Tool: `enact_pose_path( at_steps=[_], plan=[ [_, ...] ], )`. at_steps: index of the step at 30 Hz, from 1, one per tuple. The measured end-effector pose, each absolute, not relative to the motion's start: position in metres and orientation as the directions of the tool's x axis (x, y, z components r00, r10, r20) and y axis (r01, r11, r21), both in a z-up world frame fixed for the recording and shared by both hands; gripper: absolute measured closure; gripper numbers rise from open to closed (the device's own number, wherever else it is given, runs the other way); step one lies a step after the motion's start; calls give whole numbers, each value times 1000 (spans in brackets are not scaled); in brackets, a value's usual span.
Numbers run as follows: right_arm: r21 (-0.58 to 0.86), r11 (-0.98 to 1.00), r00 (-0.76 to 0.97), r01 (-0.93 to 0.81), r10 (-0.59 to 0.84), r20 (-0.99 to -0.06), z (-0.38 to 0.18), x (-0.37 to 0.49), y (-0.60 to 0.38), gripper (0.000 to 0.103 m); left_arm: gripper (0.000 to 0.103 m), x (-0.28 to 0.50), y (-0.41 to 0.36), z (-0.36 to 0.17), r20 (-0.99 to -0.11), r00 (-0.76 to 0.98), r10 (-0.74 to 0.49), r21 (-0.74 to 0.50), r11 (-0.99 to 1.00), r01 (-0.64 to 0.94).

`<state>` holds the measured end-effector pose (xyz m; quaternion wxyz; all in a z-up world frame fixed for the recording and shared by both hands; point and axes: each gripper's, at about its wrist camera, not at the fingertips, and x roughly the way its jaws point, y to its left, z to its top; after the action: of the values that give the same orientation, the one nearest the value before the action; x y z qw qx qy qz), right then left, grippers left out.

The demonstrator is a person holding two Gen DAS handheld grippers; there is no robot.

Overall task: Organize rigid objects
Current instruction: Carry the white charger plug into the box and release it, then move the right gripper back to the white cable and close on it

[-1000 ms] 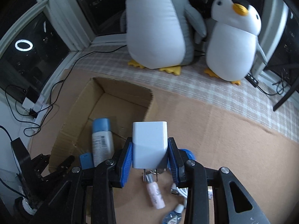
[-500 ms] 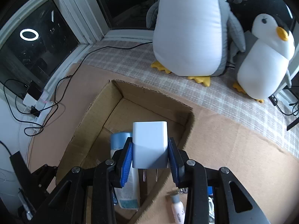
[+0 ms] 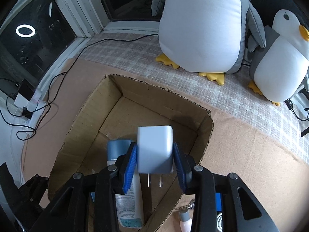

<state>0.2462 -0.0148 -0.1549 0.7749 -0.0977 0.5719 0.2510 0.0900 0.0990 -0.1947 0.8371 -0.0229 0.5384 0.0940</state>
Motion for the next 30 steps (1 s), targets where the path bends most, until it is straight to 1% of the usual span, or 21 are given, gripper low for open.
enact_pose_path(
  at_steps=[4,11,18,23,30],
  plan=[
    [149,852,224,-502,295,-929,-151,245,-17,65,67,90,100,-194,-905,404,133,64,982,-180],
    [167,847,228,-504,317,-921,-138,241,-28,65,67,89,100,-194,-904,407,132,62,982,-181],
    [183,847,240,-499,338,-910,-119,233,-58,65,67,89,101,-195,-904,408,131,60,982,-181],
    [173,857,247,-486,324,-913,-114,228,-87,65,67,89,101,-195,-903,408,131,61,981,-182],
    [162,889,251,-428,289,-924,-122,225,-132,65,67,88,102,-195,-903,408,133,64,982,-180]
  ],
)
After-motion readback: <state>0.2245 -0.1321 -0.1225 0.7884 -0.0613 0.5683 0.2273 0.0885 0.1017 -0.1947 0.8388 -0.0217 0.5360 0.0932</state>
